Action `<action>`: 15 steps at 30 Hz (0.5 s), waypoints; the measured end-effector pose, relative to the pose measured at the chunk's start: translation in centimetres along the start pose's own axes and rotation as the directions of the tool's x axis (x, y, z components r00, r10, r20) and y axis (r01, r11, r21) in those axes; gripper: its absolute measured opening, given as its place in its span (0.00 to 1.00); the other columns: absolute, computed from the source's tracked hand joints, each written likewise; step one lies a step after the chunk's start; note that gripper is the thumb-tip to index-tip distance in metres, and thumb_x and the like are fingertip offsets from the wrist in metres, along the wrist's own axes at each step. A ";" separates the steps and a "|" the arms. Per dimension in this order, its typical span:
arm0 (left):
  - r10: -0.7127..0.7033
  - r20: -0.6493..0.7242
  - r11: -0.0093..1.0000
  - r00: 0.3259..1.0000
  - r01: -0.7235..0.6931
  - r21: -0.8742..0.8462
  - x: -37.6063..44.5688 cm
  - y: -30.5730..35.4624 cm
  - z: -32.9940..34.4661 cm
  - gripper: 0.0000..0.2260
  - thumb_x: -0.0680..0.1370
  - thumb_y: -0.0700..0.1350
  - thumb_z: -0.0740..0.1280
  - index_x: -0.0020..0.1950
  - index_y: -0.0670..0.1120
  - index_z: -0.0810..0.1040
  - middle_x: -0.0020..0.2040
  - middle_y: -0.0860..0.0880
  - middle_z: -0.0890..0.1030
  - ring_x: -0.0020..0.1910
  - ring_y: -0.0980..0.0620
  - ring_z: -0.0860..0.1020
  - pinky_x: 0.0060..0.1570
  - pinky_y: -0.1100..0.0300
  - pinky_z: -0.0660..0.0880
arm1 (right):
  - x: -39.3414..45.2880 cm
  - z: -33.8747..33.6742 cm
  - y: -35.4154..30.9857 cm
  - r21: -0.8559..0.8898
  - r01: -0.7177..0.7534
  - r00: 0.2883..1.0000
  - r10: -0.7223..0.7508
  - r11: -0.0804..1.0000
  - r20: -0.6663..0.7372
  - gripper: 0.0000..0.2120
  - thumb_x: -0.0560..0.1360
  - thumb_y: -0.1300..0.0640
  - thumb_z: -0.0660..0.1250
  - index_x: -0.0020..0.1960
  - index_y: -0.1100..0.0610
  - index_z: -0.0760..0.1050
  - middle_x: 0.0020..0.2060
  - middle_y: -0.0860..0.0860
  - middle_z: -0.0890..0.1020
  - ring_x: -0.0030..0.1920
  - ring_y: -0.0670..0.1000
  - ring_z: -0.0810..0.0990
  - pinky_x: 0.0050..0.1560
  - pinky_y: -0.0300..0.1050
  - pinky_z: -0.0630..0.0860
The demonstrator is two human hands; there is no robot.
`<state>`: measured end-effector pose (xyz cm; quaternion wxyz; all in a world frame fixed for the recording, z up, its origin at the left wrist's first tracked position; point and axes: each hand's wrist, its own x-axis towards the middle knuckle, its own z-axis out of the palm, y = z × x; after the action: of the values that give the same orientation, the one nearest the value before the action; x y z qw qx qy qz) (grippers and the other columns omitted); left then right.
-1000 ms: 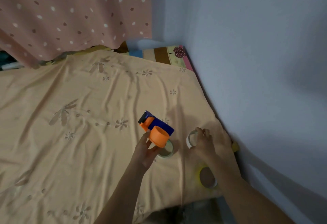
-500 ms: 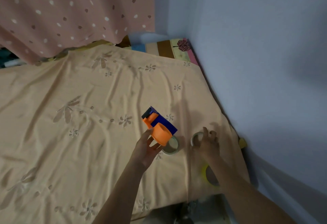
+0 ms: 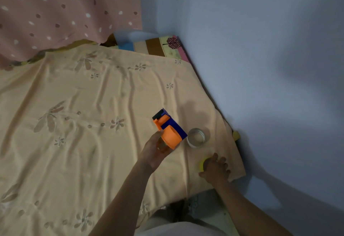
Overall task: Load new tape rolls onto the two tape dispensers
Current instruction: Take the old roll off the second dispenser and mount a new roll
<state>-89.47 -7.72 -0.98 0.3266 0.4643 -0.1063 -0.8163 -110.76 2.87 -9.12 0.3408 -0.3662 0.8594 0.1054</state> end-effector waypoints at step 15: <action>0.234 0.010 0.934 0.972 -0.228 0.274 -1.9 2.0 0.6 0.22 0.79 0.39 0.70 0.72 0.46 0.73 0.60 0.38 0.83 0.55 0.40 0.82 0.53 0.48 0.78 | -5.4 -10.8 -4.3 0.732 0.416 0.907 -0.302 0.539 -0.294 0.29 0.73 0.59 0.76 0.68 0.45 0.66 0.60 0.36 0.77 0.59 0.34 0.78 0.60 0.38 0.76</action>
<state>-88.41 -8.12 1.63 0.3543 0.4985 -0.2681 -0.7443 -110.53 -1.82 2.84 0.4219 -0.3558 0.7449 -0.3748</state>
